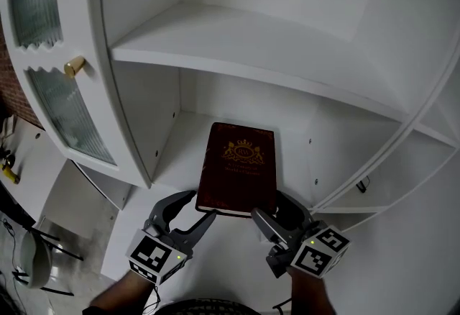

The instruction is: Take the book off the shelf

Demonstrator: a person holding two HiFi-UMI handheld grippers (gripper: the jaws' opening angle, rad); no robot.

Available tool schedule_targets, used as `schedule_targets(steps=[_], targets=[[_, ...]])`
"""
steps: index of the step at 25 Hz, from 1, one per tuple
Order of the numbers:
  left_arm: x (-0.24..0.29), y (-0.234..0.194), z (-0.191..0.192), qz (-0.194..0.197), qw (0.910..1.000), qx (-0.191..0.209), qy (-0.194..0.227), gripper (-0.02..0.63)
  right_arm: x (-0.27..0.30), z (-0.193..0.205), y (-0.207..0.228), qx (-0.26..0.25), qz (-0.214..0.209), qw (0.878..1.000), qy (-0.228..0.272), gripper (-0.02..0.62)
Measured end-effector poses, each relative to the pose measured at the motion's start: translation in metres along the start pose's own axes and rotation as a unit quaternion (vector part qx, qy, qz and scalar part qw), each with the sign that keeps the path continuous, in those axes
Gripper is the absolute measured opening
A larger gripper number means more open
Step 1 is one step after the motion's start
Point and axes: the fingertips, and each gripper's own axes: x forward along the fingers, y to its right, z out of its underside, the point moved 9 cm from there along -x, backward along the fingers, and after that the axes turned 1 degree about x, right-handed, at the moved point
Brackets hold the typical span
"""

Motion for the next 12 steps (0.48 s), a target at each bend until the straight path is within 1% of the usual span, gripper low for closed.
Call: schedule_targets(steps=[2,5,9,12], targets=[[0.003,0.000,0.001,0.004,1.0000,-0.005,-0.002,0.222,0.004,0.000,0.002,0.015,-0.005,1.000,-0.001,0.319],[0.004,0.001,0.001,0.005,1.0000,-0.006,-0.006,0.219,0.004,0.001,0.001,0.017,0.000,1.000,0.003,0.316],[0.002,0.005,0.003,-0.003,0.9998,0.014,-0.015,0.215,-0.001,0.004,-0.004,0.017,-0.001,1.000,0.010,0.314],[-0.004,0.011,0.006,-0.001,0.9996,0.022,-0.018,0.215,-0.010,0.009,-0.008,0.032,-0.007,0.999,0.016,0.310]])
